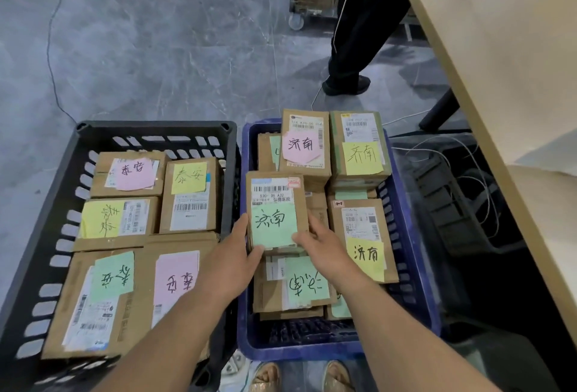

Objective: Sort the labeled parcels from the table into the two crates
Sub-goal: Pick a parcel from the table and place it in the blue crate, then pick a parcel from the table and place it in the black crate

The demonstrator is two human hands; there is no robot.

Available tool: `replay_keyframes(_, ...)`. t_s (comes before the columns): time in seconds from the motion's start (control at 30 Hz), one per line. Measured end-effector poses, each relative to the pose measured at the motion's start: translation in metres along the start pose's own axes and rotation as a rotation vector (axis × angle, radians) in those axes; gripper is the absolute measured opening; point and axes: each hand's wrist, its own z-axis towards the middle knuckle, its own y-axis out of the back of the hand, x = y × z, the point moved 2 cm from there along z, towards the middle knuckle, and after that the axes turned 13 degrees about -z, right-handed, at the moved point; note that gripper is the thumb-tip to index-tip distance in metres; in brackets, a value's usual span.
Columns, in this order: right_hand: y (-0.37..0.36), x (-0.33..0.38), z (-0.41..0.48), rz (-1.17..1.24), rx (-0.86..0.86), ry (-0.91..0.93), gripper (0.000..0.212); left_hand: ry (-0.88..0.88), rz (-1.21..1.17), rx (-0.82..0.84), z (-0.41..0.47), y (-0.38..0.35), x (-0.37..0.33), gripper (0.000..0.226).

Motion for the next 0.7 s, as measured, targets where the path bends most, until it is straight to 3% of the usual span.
replay_keyframes(0.17,0.009,0.006,-0.01,-0.121,0.028,-0.032,0.084,0.019,0.09,0.041,-0.001,0.006,-0.004,0.072)
replay_keyframes(0.27,0.023,0.016,-0.035,-0.252,-0.065,-0.024,0.075,0.004,0.137,0.031,-0.009,0.016,-0.013,0.079)
replay_keyframes(0.4,0.049,0.03,-0.083,-0.532,-0.258,0.0,0.059,-0.156,0.157,0.021,-0.03,0.027,-0.047,0.075)
replay_keyframes(0.7,0.11,0.052,-0.232,-0.611,-0.646,0.035,0.063,-0.493,0.235,0.001,-0.101,0.046,-0.168,0.072)
